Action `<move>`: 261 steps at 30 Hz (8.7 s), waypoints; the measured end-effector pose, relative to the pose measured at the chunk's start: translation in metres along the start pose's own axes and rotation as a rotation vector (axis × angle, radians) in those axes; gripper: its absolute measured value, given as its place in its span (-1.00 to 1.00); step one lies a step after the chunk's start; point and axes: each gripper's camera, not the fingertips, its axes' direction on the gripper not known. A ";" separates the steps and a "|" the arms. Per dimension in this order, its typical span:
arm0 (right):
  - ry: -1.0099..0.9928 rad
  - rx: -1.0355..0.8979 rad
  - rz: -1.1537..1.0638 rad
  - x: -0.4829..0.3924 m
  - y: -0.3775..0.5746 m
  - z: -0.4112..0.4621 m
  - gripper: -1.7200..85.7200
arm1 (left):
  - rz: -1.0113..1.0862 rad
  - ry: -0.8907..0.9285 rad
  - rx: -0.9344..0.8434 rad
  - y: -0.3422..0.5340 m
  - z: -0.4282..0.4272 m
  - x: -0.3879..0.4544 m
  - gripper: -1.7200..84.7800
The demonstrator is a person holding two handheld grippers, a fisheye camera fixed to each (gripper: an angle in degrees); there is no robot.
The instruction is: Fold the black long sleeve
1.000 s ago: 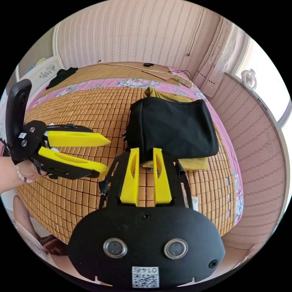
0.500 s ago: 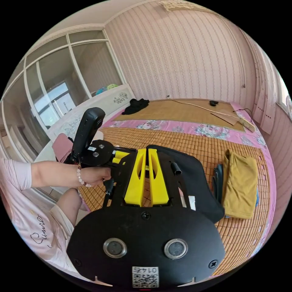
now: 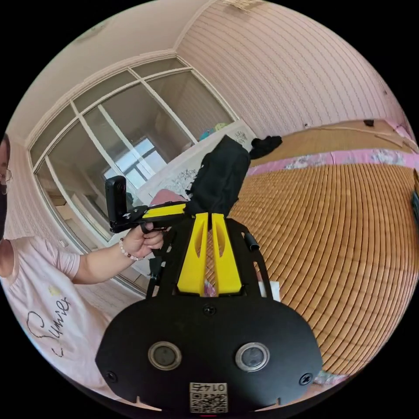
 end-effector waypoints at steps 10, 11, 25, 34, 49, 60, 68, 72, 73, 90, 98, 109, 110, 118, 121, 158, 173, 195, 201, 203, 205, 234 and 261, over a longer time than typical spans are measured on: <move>0.385 -0.456 0.224 0.033 0.102 0.043 -0.87 | -0.308 0.126 -0.282 0.147 0.006 -0.043 -0.89; 0.383 -0.442 0.233 0.035 0.098 0.042 -0.85 | -0.319 0.115 -0.265 0.148 -0.001 -0.047 -0.89; 0.409 -0.334 0.347 0.061 0.048 0.045 -0.71 | -0.430 -0.104 -0.247 0.157 -0.037 -0.147 -0.70; 0.494 -0.369 0.448 0.082 0.020 0.051 -0.78 | -0.358 -0.032 -0.376 0.150 -0.040 -0.155 -0.87; 0.122 -0.066 0.328 -0.006 0.049 -0.130 -0.98 | -0.452 0.045 0.175 0.200 -0.332 -0.129 -0.95; -0.067 0.379 -0.005 -0.172 -0.024 -0.301 -0.98 | -0.299 0.067 0.553 0.138 -0.507 -0.095 -0.97; 0.020 0.569 -0.232 -0.310 -0.051 -0.421 -0.98 | -0.170 0.109 0.791 0.104 -0.630 -0.051 -0.97; -0.036 0.686 -0.401 -0.377 -0.035 -0.467 -0.98 | -0.060 0.139 0.993 0.111 -0.705 -0.018 -0.97; -0.021 0.713 -0.443 -0.398 -0.030 -0.479 -0.98 | -0.024 0.137 1.037 0.111 -0.725 -0.009 -0.97; 0.512 0.255 -0.101 -0.333 -0.151 -0.362 -0.98 | -0.303 -0.038 0.557 -0.055 -0.633 -0.079 -0.97; 0.369 0.649 -0.229 -0.371 -0.218 -0.400 -0.98 | -0.206 -0.101 0.833 -0.107 -0.659 -0.066 -0.97; 0.405 0.304 -0.114 -0.186 -0.109 -0.267 -0.97 | -0.271 -0.062 0.323 -0.027 -0.398 -0.158 -0.96; 0.411 0.268 -0.068 -0.166 -0.099 -0.254 -0.97 | -0.287 -0.055 0.279 -0.018 -0.376 -0.163 -0.96; 0.417 -0.107 0.449 0.013 0.015 -0.134 -0.98 | -0.567 0.082 -0.110 0.108 -0.161 -0.230 -0.95; 0.427 -0.209 0.484 0.034 0.033 -0.118 -0.98 | -0.550 0.081 -0.198 0.127 -0.132 -0.239 -0.95; 0.430 -0.551 0.503 0.110 0.045 -0.111 -0.81 | -0.475 0.027 -0.525 0.176 0.024 -0.317 -0.82; 0.691 -0.302 0.264 0.226 -0.156 -0.109 -0.71 | 0.009 0.200 -0.168 -0.077 0.212 -0.231 -0.81; 0.606 -0.043 0.226 0.167 -0.065 -0.200 -0.97 | 0.099 0.150 -0.220 -0.138 0.423 -0.166 -0.83; 0.563 0.042 0.229 0.074 0.033 -0.255 -0.94 | 0.158 0.133 -0.094 -0.142 0.406 -0.139 -0.83; 0.667 0.011 0.254 0.077 0.048 -0.265 -0.90 | 0.185 0.125 -0.095 -0.148 0.405 -0.128 -0.83; 0.803 -0.014 0.339 0.093 0.056 -0.279 -0.76 | 0.206 0.131 -0.106 -0.156 0.409 -0.113 -0.83; 0.760 -0.355 0.355 0.161 0.044 -0.374 -0.93 | 0.106 0.323 -0.243 -0.213 0.489 -0.065 -0.86; 1.033 -0.209 0.566 0.240 0.080 -0.294 -0.97 | 0.004 0.000 -0.304 -0.249 0.510 -0.098 -0.98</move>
